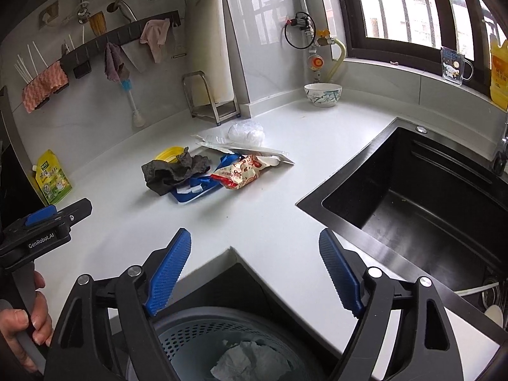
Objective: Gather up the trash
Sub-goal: 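Raise both open grippers from the basket toward the counter items, then grasp the LOVE snack wrapper with the right gripper while the left gripper approaches the gray cloth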
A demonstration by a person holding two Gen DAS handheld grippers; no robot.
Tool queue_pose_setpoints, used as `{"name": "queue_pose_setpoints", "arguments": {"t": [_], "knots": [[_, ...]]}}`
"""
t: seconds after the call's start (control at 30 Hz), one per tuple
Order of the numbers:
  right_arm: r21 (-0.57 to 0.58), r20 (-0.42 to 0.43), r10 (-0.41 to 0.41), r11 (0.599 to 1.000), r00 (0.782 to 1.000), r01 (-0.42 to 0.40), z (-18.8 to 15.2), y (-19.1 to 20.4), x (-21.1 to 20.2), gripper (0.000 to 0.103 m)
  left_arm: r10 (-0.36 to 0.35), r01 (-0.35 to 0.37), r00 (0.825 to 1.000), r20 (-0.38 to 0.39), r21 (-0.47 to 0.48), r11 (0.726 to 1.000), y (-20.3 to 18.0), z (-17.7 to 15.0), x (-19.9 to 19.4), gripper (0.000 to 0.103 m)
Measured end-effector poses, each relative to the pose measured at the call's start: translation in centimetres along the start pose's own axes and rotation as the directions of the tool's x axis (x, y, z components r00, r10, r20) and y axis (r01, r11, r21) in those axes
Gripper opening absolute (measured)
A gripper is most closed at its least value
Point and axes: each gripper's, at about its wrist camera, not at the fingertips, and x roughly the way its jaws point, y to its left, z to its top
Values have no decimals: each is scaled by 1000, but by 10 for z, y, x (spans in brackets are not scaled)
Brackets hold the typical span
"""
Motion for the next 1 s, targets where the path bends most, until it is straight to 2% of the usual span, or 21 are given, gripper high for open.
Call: {"name": "queue_pose_setpoints", "arguments": {"t": [0.3, 0.47, 0.57, 0.87, 1.0], "knots": [[34, 18, -18, 999, 1000, 17, 38, 10, 47, 84, 10, -10, 1000, 0, -7, 1000, 5, 23, 40, 97], [31, -9, -47, 998, 999, 47, 57, 17, 79, 84, 11, -11, 1000, -21, -23, 1000, 9, 30, 61, 97], [35, -33, -90, 995, 995, 91, 65, 17, 99, 84, 15, -16, 1000, -20, -26, 1000, 10, 34, 71, 97], [47, -108, -216, 974, 970, 222, 67, 10, 150, 84, 1, -4, 999, -44, -70, 998, 12, 40, 96, 97], [56, -154, -210, 974, 965, 221, 60, 7, 165, 84, -1, -3, 999, -48, -83, 997, 12, 41, 101, 97]]}}
